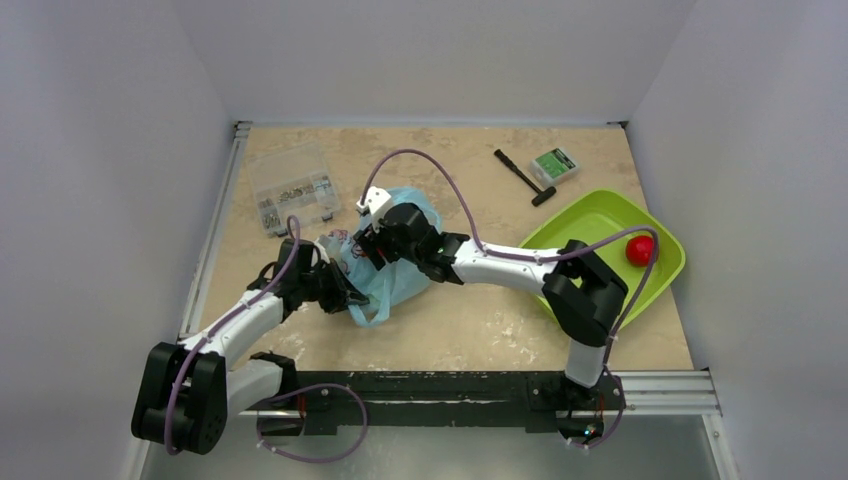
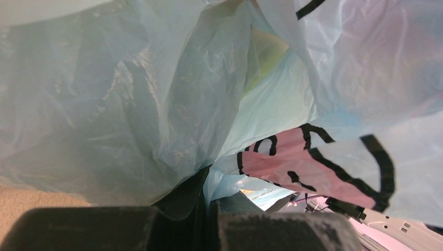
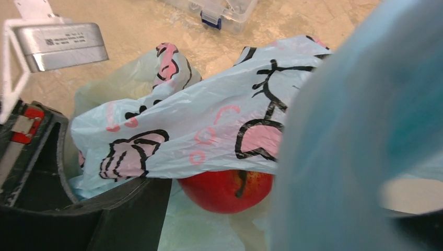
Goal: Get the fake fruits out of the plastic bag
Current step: Take out the fake fruit from the plastic bag.
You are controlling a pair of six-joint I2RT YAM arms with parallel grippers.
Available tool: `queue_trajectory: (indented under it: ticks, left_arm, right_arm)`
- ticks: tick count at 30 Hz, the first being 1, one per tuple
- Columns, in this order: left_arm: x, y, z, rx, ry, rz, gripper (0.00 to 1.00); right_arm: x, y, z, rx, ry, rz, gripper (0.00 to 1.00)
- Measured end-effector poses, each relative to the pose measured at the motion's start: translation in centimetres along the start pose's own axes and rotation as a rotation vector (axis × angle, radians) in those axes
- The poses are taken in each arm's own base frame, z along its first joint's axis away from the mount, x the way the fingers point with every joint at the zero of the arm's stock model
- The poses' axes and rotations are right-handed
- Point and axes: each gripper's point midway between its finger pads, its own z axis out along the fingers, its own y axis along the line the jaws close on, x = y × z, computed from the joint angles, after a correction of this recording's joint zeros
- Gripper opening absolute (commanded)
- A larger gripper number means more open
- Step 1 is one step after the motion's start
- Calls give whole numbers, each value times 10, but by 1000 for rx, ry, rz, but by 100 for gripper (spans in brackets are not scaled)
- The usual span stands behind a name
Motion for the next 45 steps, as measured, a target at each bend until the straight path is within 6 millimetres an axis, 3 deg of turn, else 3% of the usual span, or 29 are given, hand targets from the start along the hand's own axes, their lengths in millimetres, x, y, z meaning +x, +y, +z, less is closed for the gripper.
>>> queue_trajectory:
  ticks: [7, 11, 17, 23, 28, 36, 40, 45]
  left_arm:
    - [1, 0, -1, 0, 2, -1, 0]
    - [2, 0, -1, -2, 6, -3, 0]
    - [2, 0, -1, -3, 7, -4, 0]
    - [2, -1, -3, -1, 6, -1, 0]
    - [0, -5, -7, -4, 9, 14, 0]
    - [-16, -33, -27, 19, -39, 104, 0]
    - [-22, -43, -39, 12, -60, 154, 0]
    - [-30, -55, -55, -13, -76, 221, 0]
  right_arm:
    - [17, 3, 22, -3, 29, -45, 85]
    - [19, 4, 36, 1, 32, -66, 85]
    - [24, 2, 48, 24, 37, -70, 59]
    - [12, -2, 39, 42, 16, -40, 29]
    - [-9, -3, 4, 30, -8, 35, 17]
    - [-47, 18, -80, -144, -98, 213, 0]
    - [-52, 20, -119, -187, -119, 266, 0]
    - [-51, -3, -178, -121, -170, 327, 0]
